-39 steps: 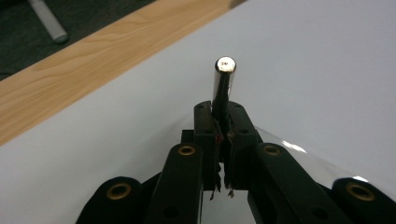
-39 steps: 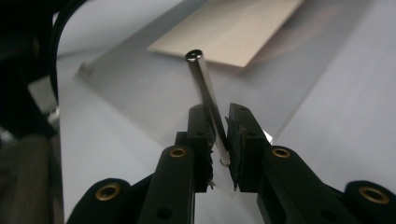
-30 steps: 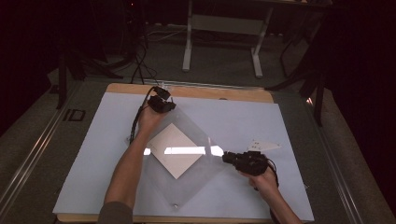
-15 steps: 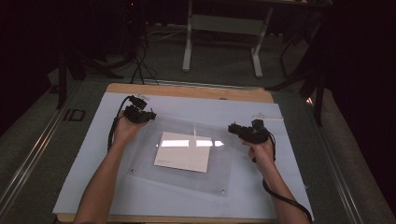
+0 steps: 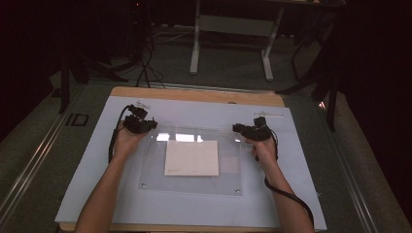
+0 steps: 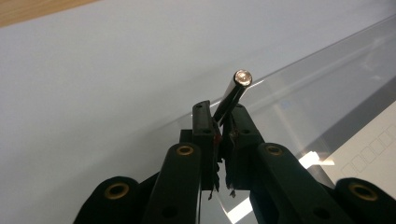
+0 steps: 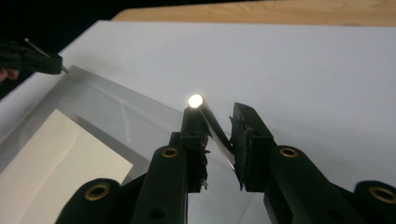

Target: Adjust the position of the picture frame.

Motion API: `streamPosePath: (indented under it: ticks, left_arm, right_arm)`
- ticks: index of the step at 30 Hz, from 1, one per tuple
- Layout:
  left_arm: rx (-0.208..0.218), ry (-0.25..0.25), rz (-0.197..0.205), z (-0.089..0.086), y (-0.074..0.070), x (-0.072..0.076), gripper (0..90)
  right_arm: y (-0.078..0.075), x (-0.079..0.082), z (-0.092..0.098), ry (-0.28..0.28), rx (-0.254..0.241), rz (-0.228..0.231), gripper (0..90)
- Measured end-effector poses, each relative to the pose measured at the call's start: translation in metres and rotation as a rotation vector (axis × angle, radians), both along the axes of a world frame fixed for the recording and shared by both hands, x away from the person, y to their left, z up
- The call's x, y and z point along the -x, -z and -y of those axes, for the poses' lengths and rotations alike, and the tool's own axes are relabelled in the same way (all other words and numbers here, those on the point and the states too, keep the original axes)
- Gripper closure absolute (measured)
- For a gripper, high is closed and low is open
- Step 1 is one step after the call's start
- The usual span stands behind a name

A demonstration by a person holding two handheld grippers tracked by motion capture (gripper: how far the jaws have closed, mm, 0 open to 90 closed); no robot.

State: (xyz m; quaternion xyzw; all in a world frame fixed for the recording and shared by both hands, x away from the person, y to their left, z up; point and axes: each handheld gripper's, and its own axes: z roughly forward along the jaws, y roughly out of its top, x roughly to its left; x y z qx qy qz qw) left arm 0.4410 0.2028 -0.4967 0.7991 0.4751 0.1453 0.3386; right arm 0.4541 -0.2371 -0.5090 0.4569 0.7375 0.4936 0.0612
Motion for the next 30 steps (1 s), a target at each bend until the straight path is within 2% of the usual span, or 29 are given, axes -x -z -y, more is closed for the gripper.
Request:
streamPosePath:
  ticks: [3,5,7,8,18,25,26,27,29,30]
  left_arm:
    - [-0.012,-0.008,-0.023,0.002,0.005,-0.001,84.6]
    - [-0.014,-0.018,-0.034,0.003,0.012,-0.002,84.7]
    - [0.015,-0.033,-0.038,0.001,0.019,-0.003,84.6]
    - [0.032,-0.036,-0.039,0.000,0.020,-0.003,84.4]
    - [0.019,-0.035,-0.036,0.001,0.020,-0.003,84.3]
    - [0.028,-0.030,-0.045,0.000,0.020,-0.003,83.0]
    - [0.034,-0.030,-0.045,0.000,0.021,-0.003,81.7]
    - [0.037,-0.032,-0.045,0.000,0.021,-0.003,76.1]
    - [0.041,-0.036,-0.041,-0.001,0.021,-0.002,70.6]
    - [0.045,-0.038,-0.035,-0.002,0.022,0.000,68.1]
  right_arm:
    - [0.006,-0.003,0.000,0.014,-0.010,-0.019,76.1]
    - [0.010,-0.005,-0.001,0.015,0.005,-0.024,77.0]
    - [0.014,-0.007,-0.004,0.019,0.038,-0.031,77.8]
    - [0.015,-0.007,-0.003,0.020,0.032,-0.030,77.7]
    - [0.015,-0.006,-0.005,0.025,0.043,-0.013,78.1]
    - [0.014,-0.005,-0.007,0.018,0.083,0.005,79.0]
    - [0.013,-0.005,-0.007,0.016,0.089,0.006,79.0]
    - [0.013,-0.005,-0.008,0.017,0.096,0.008,78.8]
    - [0.012,-0.004,-0.009,0.022,0.102,0.012,78.2]
    - [0.011,-0.003,-0.010,0.030,0.132,0.032,75.5]
